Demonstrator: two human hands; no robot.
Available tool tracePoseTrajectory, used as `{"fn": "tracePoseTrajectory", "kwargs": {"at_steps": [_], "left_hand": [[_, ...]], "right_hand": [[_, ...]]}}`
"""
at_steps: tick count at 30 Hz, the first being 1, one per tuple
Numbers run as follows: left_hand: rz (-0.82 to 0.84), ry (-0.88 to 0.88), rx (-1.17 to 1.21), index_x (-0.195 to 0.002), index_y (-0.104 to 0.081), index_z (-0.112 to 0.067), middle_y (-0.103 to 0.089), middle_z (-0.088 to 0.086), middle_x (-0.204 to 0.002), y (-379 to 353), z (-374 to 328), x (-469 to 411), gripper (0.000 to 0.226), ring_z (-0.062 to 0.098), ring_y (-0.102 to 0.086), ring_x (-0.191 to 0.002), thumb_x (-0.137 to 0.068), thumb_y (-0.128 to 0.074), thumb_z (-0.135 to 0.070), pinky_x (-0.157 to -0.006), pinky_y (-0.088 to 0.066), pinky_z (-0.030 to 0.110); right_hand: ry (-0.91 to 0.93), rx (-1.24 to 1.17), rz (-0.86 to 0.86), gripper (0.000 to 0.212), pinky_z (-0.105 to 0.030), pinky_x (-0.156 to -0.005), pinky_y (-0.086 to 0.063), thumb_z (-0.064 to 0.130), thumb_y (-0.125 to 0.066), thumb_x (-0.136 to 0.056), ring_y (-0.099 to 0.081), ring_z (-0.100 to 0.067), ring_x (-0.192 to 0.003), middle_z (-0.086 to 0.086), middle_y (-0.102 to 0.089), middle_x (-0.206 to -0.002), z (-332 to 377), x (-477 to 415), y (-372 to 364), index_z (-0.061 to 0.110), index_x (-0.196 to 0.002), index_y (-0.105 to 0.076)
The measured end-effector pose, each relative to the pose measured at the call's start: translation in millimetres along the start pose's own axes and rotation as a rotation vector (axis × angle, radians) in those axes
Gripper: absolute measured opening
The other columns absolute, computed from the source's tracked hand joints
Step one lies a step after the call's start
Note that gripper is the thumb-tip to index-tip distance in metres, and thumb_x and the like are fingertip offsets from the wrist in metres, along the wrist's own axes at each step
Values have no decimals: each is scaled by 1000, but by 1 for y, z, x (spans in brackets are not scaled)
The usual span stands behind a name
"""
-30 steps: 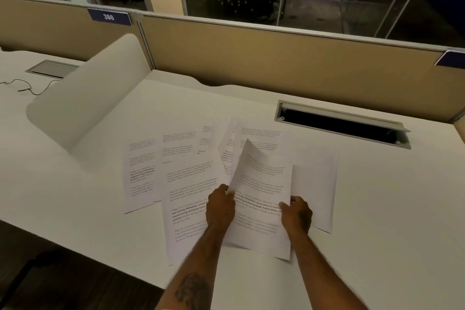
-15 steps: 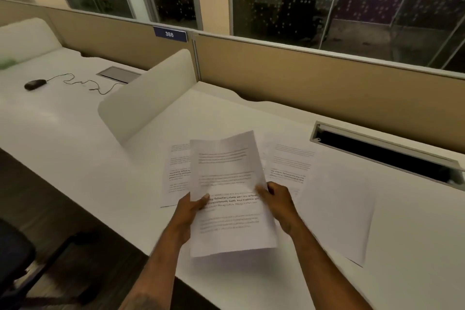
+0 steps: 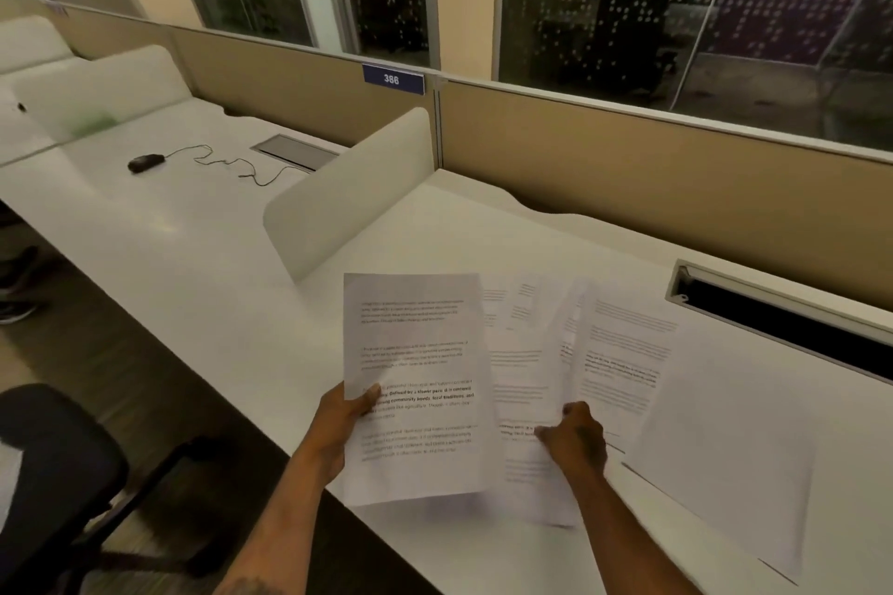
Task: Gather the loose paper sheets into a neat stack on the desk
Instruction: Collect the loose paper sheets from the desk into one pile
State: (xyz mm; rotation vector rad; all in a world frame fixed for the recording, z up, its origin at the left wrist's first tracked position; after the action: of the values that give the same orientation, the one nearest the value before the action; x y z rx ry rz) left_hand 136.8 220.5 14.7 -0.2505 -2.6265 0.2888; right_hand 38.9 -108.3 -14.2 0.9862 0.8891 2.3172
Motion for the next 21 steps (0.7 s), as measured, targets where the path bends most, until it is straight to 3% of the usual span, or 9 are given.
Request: {"fn": "tracePoseTrajectory", "kwargs": {"at_steps": [3,7,12,16,21], "left_hand": [[14,-13,-9,-123,-67,-11,-76,21,-115,5,-8,-4,43,42,-74,-103,-82,-78,-20,-78,-64,49],[14,-42,-24,-123,-67,-11,-76,21,-114,11,-26,-8,43,42,-74,-102,-83,-76,-21,-81,-63,52],[-6,-83,-11,-123,-67,-11,-77,19,-113,10,-47,-14,34,39,-75,-100,-90,-72,-16,-80,-64,47],[22,-102,-17,-126,-65,-11,-77,19,-114,-11,-52,-15,34,39,-74,-103,-93,-69,-15,-87,-61,52],[72,-112,-61,-132,-62,-8,-75,20,-118,-52,-48,-14,39,41,-72,-107,-94,-68,-15,-94,-58,57]], "right_hand": [[27,-103,40,51,-40,-99,-50,25,-70,-90,-61,-36,-119,-18,-63,-133,6,-6,5,2,-133,-56],[137,-300,16,29,-38,-89,-52,17,-69,-89,-66,-30,-99,-18,-72,-114,23,-12,56,2,-114,-69],[209,-500,-47,5,-34,-74,-53,25,-67,-92,-69,-25,-84,-7,-75,-98,23,-14,158,22,-94,-71],[212,-530,-2,13,-30,-63,-55,32,-67,-93,-74,-24,-80,8,-79,-75,30,-11,178,21,-90,-73],[299,-602,130,21,-40,-78,-61,26,-70,-91,-76,-28,-87,-12,-80,-96,65,5,121,6,-93,-76]]}}
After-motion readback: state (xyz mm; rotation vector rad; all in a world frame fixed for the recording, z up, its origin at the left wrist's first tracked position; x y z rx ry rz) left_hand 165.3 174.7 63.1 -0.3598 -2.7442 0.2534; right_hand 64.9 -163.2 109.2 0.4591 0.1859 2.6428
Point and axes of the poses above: each hand's wrist, its own x-axis away from the middle knuckle, its own y-axis out of the back of the hand, z = x × y, the point moved 5 cm from there along -x, towards the middle knuckle
